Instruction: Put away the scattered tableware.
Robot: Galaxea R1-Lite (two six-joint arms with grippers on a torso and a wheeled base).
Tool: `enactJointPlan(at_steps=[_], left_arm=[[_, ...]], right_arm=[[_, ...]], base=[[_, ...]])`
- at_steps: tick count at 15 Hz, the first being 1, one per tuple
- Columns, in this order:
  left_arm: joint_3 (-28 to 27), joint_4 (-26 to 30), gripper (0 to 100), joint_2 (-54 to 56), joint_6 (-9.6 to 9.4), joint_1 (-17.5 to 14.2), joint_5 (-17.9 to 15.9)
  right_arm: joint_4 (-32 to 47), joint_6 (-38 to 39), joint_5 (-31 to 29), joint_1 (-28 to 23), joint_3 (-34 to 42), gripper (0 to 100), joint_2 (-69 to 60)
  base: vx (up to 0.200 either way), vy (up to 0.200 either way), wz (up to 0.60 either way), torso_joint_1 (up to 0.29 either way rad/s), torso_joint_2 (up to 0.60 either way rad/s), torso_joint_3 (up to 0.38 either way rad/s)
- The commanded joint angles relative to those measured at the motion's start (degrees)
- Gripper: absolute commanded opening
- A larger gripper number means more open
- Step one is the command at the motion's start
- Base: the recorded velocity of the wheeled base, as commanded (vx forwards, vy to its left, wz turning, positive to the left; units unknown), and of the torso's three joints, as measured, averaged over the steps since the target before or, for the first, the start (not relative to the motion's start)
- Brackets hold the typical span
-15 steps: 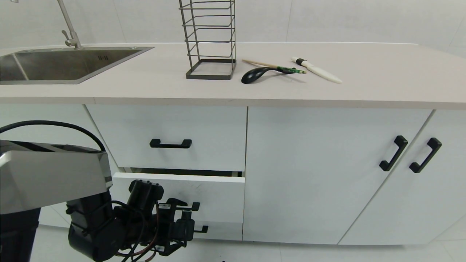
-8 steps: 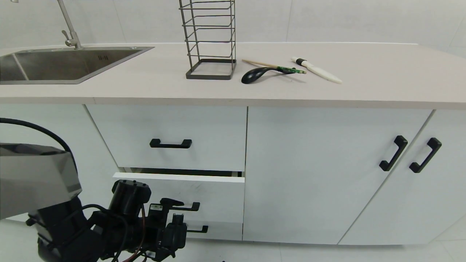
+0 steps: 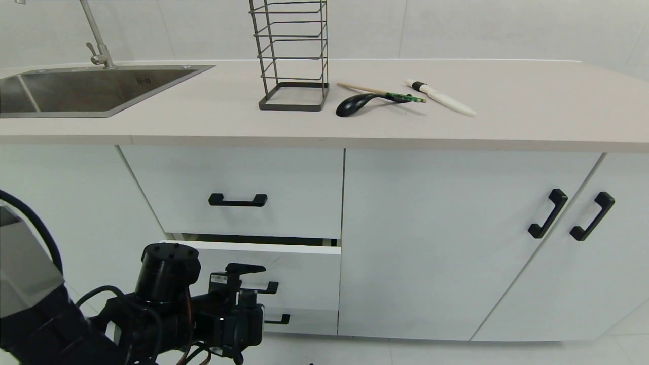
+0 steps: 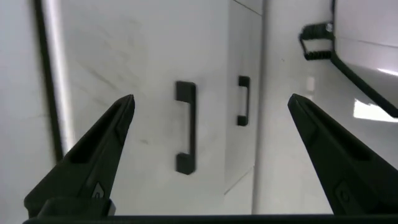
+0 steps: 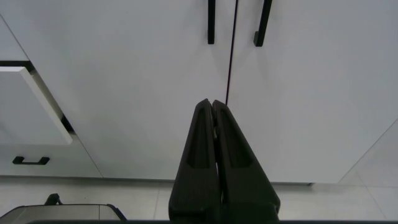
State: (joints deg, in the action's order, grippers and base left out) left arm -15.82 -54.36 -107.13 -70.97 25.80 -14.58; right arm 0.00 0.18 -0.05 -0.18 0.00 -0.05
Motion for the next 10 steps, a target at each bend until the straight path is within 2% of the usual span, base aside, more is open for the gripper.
enactJointPlan(at_steps=[1,3,6,8,10], left_arm=[[-0.5,-1.5,100,1.0,1.98,-0.2,0.0],[-0.7,-3.0,100,-0.1,2.95,-0.5,0.0],[-2.5,-3.3,100,-1.9,2.86,-4.3,-0.1],[-5.1,-3.4,100,-4.1,2.77,-5.9,-1.5],[-8.3,-3.4,100,-5.3,2.86,-5.9,-2.6]], right_arm=[[0.0,0.0,0.0,0.0,0.0,0,0.0],[0.0,0.0,0.0,0.0,0.0,0,0.0],[0.0,0.0,0.0,0.0,0.0,0,0.0],[0.0,0.0,0.0,0.0,0.0,0,0.0],[0.0,0.0,0.0,0.0,0.0,0,0.0]], base=[[0.000,0.000,0.00,0.000,0.00,0.000],[0.000,0.000,0.00,0.000,0.00,0.000],[0.000,0.000,0.00,0.000,0.00,0.000],[0.000,0.000,0.00,0.000,0.00,0.000],[0.000,0.000,0.00,0.000,0.00,0.000]])
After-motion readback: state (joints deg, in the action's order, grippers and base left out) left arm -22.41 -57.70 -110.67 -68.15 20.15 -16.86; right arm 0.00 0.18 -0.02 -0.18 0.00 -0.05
